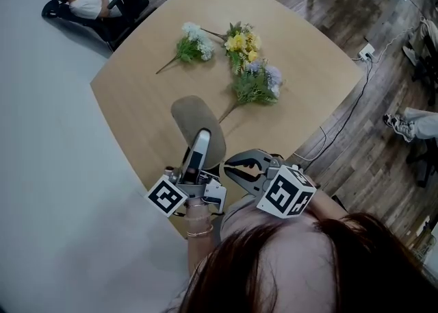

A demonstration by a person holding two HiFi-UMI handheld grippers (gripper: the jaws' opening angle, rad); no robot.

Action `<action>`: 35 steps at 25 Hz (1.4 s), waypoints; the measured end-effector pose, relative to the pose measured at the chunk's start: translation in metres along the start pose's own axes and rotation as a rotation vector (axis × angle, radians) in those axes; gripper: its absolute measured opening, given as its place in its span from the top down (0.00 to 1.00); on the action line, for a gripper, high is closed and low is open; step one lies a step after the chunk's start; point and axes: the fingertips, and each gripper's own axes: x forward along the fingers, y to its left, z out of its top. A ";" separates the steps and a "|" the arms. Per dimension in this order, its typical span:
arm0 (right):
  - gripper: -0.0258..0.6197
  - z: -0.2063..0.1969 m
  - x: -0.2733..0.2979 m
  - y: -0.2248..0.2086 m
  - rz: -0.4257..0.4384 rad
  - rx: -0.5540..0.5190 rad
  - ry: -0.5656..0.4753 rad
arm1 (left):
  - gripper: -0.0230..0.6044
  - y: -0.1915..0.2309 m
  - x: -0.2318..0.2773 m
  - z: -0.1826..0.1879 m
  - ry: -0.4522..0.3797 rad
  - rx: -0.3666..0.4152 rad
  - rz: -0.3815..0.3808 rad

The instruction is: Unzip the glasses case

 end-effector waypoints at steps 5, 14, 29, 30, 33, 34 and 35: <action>0.89 -0.006 -0.017 -0.014 -0.031 0.042 -0.012 | 0.52 -0.006 0.002 -0.003 -0.039 0.046 0.006; 0.87 -0.025 -0.051 -0.040 -0.076 0.109 -0.012 | 0.52 0.003 -0.007 0.001 -0.161 0.015 0.063; 0.94 -0.047 -0.093 -0.093 -0.189 0.284 -0.099 | 0.52 -0.001 -0.012 -0.025 -0.212 0.054 0.143; 0.94 -0.049 -0.095 -0.095 -0.213 0.291 -0.100 | 0.52 -0.002 -0.012 -0.027 -0.206 0.054 0.142; 0.94 -0.053 -0.101 -0.101 -0.278 0.329 -0.109 | 0.52 -0.004 -0.012 -0.032 -0.182 0.059 0.128; 0.94 -0.054 -0.102 -0.103 -0.298 0.342 -0.110 | 0.52 -0.005 -0.013 -0.034 -0.173 0.067 0.125; 0.94 -0.056 -0.102 -0.103 -0.317 0.349 -0.108 | 0.52 -0.006 -0.015 -0.036 -0.165 0.077 0.123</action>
